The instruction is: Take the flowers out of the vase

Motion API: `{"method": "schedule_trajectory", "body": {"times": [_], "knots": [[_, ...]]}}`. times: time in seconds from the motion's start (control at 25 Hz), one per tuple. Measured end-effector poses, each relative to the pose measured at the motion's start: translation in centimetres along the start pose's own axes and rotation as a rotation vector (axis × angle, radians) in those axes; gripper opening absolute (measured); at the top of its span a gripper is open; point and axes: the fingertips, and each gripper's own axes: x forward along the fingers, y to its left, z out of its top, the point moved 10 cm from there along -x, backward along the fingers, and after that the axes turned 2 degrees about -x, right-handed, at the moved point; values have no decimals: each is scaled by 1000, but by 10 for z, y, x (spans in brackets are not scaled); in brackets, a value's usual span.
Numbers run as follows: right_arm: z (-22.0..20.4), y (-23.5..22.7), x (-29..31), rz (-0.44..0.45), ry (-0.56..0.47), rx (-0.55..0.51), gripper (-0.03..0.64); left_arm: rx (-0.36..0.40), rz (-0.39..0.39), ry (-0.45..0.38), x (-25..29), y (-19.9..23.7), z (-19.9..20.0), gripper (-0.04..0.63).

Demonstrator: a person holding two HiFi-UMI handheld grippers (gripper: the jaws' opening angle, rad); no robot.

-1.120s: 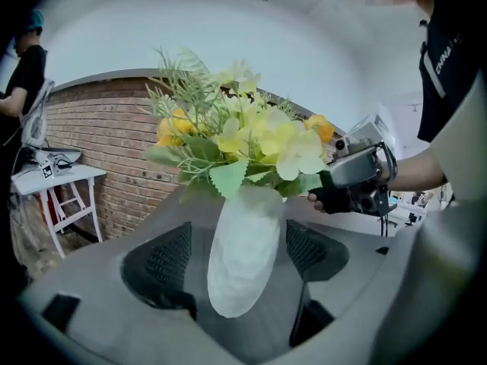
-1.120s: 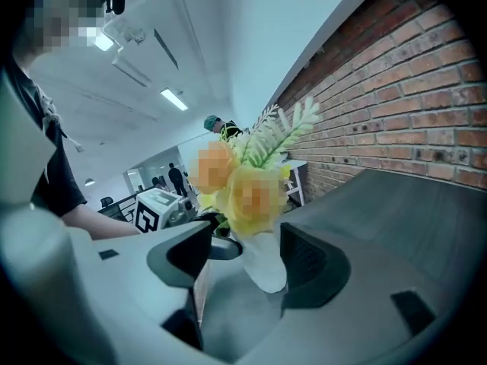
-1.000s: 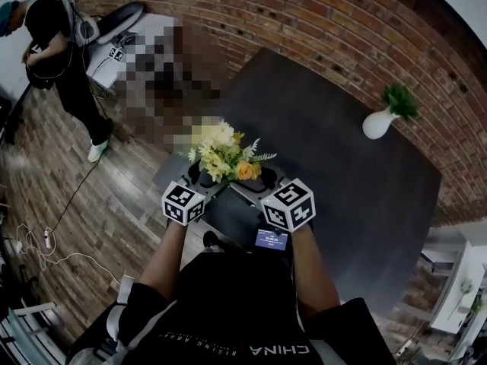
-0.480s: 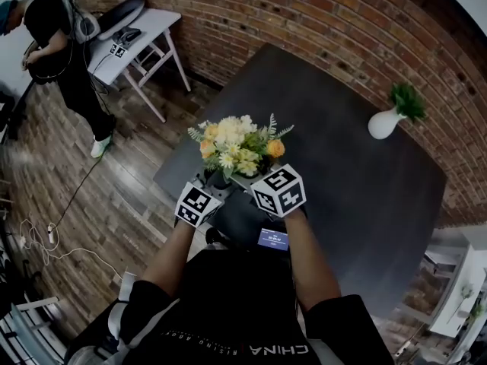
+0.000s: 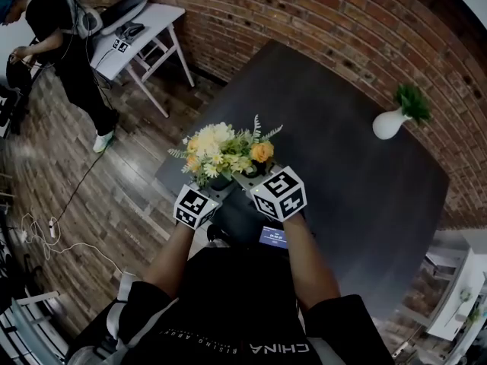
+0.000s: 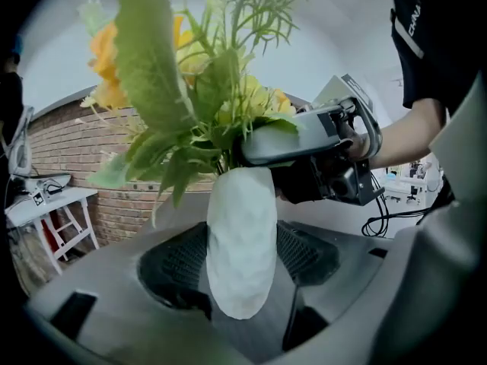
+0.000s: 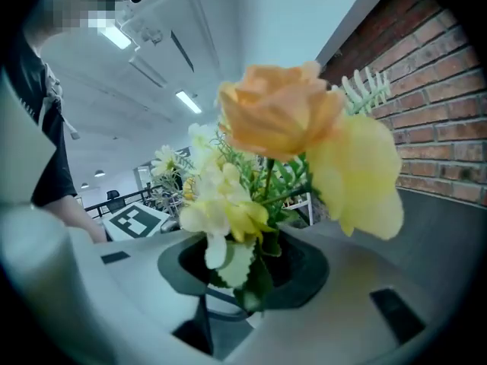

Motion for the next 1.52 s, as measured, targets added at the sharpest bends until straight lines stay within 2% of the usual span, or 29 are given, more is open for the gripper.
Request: {"method": "schedule_trajectory", "body": {"times": [0.08,0.24,0.72,1.52], "knots": [[2,-1,-1,1,-14,22,113,0,-4,3,-1,1,0,293],[3,-10,-6,-15,-31,83,78,2,-6,5,-2,0,0,293],[41,-14,-34,-27,-110,125,66,7,-34,27,-1,2,-1,295],[124,0,-82,-54,-288,20,64,17,-56,39,1,3,2,296]]}}
